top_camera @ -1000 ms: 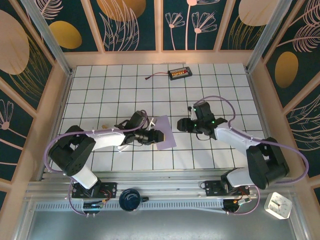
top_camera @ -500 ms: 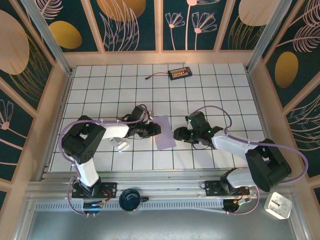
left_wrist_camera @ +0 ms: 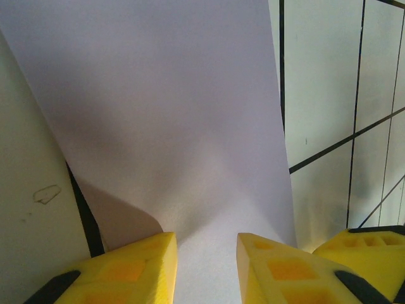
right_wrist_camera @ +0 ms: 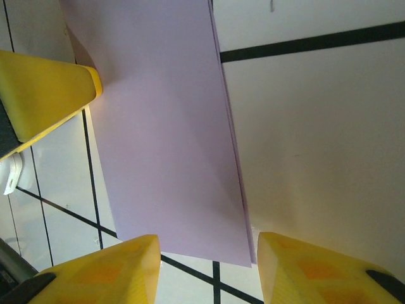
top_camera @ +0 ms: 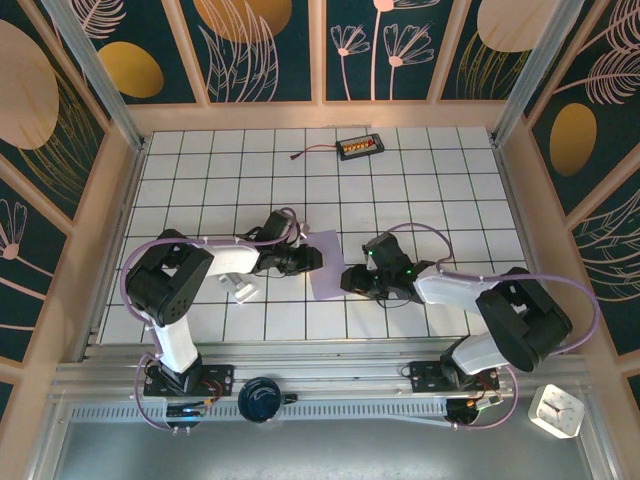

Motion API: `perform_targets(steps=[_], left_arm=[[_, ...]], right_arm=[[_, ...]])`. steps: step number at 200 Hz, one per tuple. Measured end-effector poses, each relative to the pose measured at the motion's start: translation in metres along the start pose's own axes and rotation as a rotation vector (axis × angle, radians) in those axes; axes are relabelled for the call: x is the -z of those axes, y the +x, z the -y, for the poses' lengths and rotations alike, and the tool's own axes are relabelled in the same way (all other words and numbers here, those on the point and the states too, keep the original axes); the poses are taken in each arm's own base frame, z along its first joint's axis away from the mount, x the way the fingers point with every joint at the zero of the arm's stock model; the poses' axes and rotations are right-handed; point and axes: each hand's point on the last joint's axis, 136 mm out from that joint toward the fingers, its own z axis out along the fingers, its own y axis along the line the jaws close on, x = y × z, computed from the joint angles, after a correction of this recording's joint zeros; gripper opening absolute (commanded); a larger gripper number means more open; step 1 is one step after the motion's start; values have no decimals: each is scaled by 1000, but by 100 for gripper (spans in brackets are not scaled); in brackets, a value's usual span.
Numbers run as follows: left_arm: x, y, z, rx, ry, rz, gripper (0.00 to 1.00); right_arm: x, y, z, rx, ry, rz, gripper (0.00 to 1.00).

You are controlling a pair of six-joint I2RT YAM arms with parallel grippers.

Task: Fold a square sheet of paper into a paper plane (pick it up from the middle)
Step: Fold the triangle a second time at the center of the table.

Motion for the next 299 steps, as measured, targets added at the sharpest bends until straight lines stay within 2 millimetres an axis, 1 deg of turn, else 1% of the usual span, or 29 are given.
perform_targets(steps=[43, 146, 161, 201, 263, 299], left_arm=[[0, 0, 0, -3, -1, -1, 31], [0, 0, 0, -17, -8, -9, 31], [0, 0, 0, -20, -8, -9, 31], [0, 0, 0, -23, -11, -11, 31], [-1, 0, 0, -20, -14, -16, 31], [-1, 0, 0, -25, -17, -19, 31]], right_arm=[[-5, 0, 0, -6, -2, -3, 43], [-9, -1, -9, -12, -42, -2, 41], [-9, -2, -10, -10, -46, 2, 42], [-9, -6, -15, -8, -71, 18, 48], [-8, -11, -23, 14, -129, 45, 51], [-5, -22, -26, 21, -157, 76, 51]])
